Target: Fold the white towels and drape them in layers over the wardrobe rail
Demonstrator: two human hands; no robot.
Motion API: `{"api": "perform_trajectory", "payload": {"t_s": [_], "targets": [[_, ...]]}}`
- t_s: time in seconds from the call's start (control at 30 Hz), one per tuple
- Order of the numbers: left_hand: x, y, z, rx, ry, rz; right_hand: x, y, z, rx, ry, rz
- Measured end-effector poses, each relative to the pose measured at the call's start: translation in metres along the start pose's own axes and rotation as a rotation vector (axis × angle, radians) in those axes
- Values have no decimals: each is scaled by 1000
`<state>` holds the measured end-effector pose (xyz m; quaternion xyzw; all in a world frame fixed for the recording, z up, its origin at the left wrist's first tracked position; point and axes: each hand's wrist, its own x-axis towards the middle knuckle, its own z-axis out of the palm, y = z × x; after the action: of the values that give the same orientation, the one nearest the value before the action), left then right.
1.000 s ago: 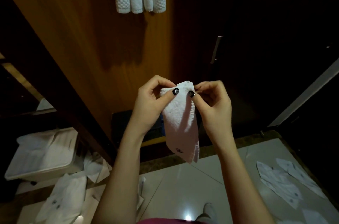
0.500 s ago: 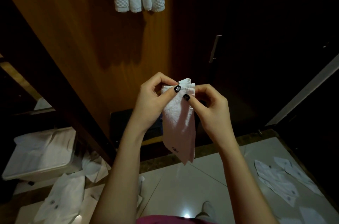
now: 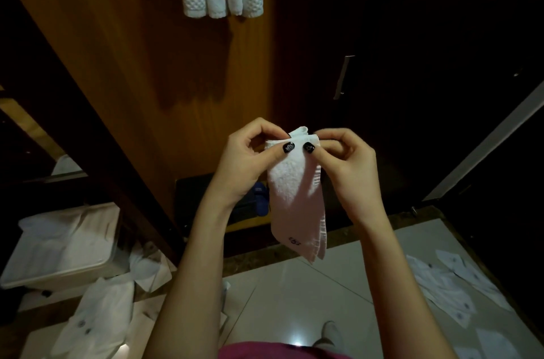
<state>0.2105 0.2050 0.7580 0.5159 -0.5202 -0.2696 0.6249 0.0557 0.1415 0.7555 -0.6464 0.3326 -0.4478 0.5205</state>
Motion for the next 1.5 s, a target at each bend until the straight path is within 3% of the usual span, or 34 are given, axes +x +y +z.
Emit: {"api": "perform_trajectory", "payload": {"t_s": [0.47, 0.63, 0.8, 0.9, 1.0, 1.17, 1.23, 1.33, 1.5], "targets": [[-2, -1, -6, 7, -38, -29, 8, 7, -1, 94, -223, 62], [1, -8, -6, -35, 25, -9, 16, 5, 6, 83, -105, 7], [-3, -10, 4, -105, -57, -26, 38, -8, 5, 131, 55, -49], [7, -8, 11, -14, -65, 57, 49, -14, 7, 202, 41, -26], [22, -8, 18, -57, 34, 40, 56, -15, 6, 244, 31, -45], [54, -9, 21, -100, 171, 10, 49, 7, -6, -106, 123, -137], [72, -7, 16, -76, 242, 51, 41, 24, -7, -224, 64, -143], [97, -1, 11, -80, 295, 88, 35, 44, -1, -281, -24, -124], [127, 16, 12, -133, 318, 112, 39, 48, -5, -287, 60, -170]]}}
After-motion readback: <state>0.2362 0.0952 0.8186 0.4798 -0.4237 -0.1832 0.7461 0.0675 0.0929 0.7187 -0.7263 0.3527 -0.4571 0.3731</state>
